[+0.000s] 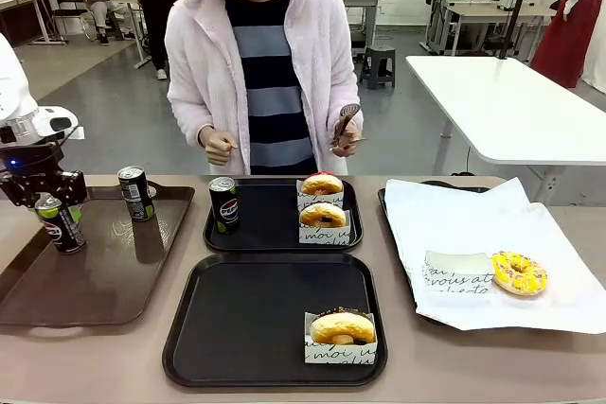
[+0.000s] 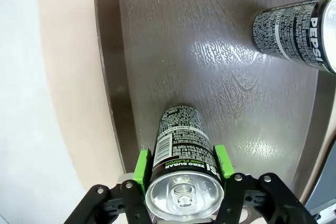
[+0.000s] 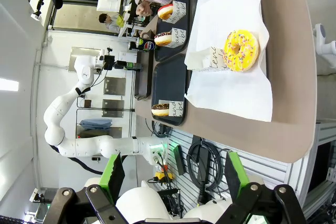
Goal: Set up donuts and drinks on trays.
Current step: Pick up one Pepsi coke from the Handle tray and place it on the Flat Tray without a Pepsi coke.
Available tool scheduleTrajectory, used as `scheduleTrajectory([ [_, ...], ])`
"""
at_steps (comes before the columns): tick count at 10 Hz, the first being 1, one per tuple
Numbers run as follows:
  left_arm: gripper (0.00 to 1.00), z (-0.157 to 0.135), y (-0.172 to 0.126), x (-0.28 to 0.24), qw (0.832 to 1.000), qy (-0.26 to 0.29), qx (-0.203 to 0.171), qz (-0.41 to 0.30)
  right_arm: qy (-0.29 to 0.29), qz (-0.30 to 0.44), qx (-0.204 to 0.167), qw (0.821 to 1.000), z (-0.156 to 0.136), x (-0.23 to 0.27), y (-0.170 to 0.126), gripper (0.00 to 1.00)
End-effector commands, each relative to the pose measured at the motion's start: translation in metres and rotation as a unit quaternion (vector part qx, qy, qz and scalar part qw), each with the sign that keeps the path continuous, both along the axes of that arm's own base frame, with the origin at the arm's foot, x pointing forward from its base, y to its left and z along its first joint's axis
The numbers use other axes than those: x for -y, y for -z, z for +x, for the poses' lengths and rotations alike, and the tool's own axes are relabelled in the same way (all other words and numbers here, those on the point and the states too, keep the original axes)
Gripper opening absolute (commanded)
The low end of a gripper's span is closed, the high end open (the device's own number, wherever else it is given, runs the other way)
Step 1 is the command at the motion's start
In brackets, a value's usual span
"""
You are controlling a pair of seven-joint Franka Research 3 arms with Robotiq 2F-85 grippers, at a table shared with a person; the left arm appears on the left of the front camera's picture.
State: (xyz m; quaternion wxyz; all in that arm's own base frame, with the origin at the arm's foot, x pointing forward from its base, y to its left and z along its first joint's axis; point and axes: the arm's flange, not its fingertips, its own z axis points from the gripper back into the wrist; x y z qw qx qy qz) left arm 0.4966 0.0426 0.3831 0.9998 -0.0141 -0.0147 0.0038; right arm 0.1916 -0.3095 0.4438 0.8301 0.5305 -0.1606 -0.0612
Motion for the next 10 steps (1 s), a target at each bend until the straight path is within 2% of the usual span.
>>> scheduleTrajectory([
  [1,0.05,-0.01,-0.007,-0.003,1.0,0.004,-0.004,0.008,0.0,0.006,0.004,1.0,-0.001,0.001,0.0,1.0],
  [2,0.0,-0.016,-0.023,-0.005,1.0,-0.001,-0.015,0.004,0.0,0.006,0.004,1.0,-0.001,0.001,0.0,1.0],
  [3,0.0,-0.028,-0.041,-0.006,1.0,-0.007,-0.021,0.008,0.0,0.006,0.004,1.0,-0.001,0.001,0.0,1.0],
  [4,0.52,-0.043,-0.062,-0.006,1.0,-0.006,-0.011,0.001,0.0,0.006,0.004,1.0,-0.001,0.001,0.0,1.0],
  [6,0.52,-0.076,-0.105,-0.003,1.0,0.0,0.002,-0.01,0.0,0.006,0.004,1.0,-0.001,0.001,0.0,1.0],
  [7,0.52,-0.089,-0.118,-0.002,1.0,0.0,0.021,-0.011,0.0,0.006,0.004,1.0,-0.001,0.001,0.0,1.0],
  [10,0.52,-0.095,-0.13,-0.007,0.999,-0.019,0.032,-0.036,0.0,0.006,0.004,1.0,-0.001,0.001,0.0,1.0],
])
